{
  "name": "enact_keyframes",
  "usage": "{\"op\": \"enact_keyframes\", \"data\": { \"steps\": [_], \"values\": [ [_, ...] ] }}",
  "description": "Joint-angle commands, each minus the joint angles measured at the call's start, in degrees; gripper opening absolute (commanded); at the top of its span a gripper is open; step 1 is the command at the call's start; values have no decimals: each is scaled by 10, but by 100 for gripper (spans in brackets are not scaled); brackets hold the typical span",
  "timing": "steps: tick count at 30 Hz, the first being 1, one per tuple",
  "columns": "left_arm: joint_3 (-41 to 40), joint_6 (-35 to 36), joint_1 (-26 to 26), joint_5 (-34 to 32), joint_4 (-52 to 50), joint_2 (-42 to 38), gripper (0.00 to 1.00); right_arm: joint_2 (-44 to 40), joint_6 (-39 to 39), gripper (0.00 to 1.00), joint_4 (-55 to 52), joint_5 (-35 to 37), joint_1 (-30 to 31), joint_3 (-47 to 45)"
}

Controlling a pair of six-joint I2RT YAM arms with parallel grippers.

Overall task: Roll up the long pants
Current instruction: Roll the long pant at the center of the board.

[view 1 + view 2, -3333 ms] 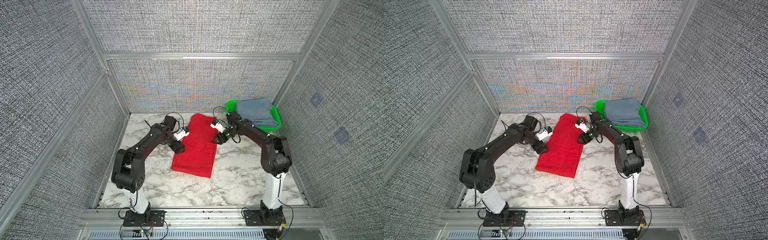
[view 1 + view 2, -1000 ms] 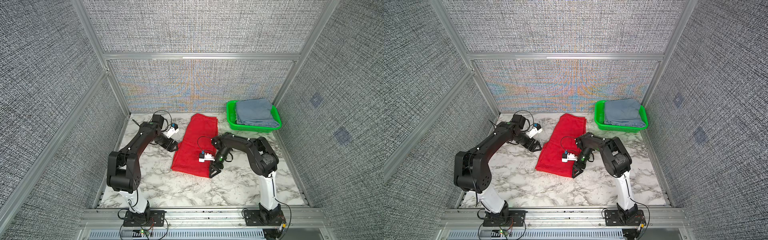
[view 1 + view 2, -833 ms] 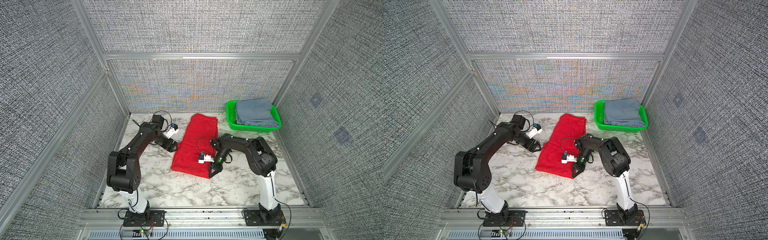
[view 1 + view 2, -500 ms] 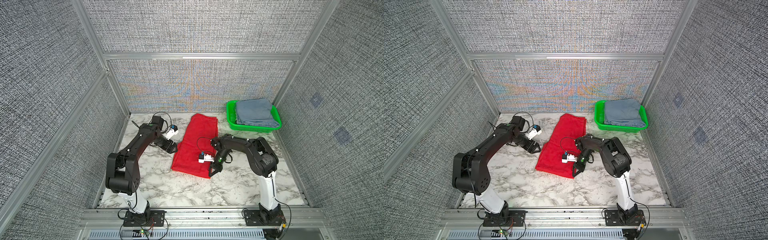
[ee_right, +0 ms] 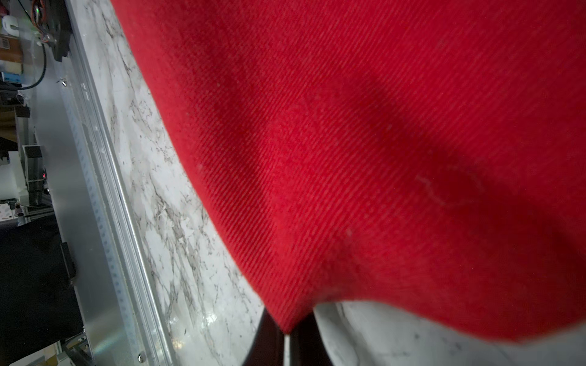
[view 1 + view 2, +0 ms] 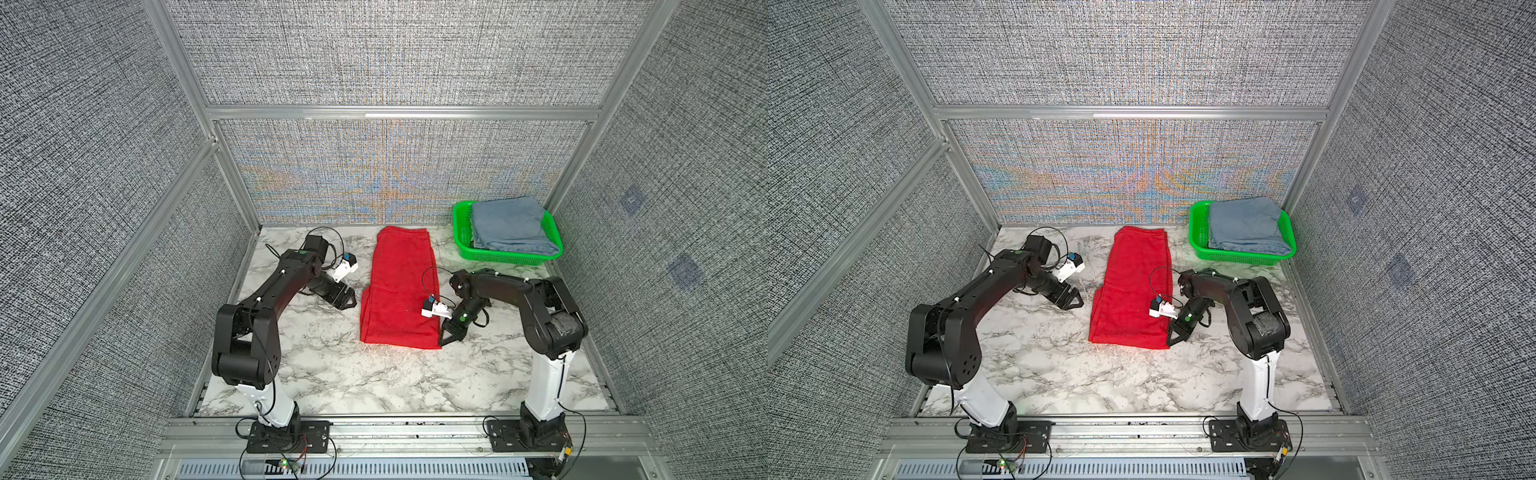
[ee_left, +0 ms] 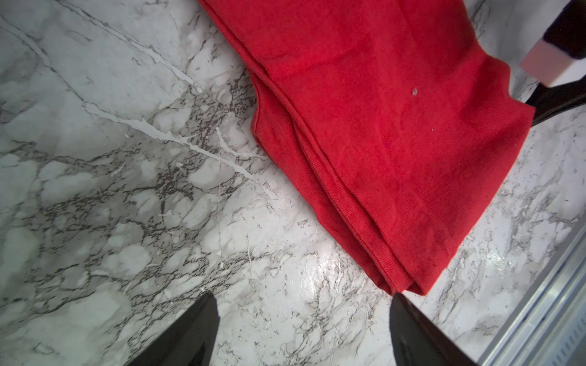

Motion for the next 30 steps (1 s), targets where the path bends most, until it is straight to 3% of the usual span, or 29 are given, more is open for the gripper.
{"op": "enact_keyframes", "data": {
  "steps": [1, 5, 9, 12, 18, 23, 30],
  "values": [
    [-5, 16, 0, 15, 6, -3, 87, -11, 9, 0, 17, 33, -9, -10],
    [-25, 29, -9, 12, 18, -21, 87, -33, 15, 0, 26, 41, -18, -20],
    [-65, 55, -29, -28, 42, -60, 87, -62, 32, 49, 40, 55, -15, -25],
    [-101, 75, -43, -82, 70, -92, 89, -92, 48, 62, 58, 91, -8, -19],
    [-143, 114, -73, -164, 96, -148, 90, -147, 71, 65, 116, 189, 29, -4],
    [-190, 151, -191, -248, 141, -188, 92, -181, 70, 66, 169, 183, 63, -15],
    [-184, 107, -267, -200, 109, -178, 93, -235, 70, 69, 216, 177, 110, -88]
  ]
}}
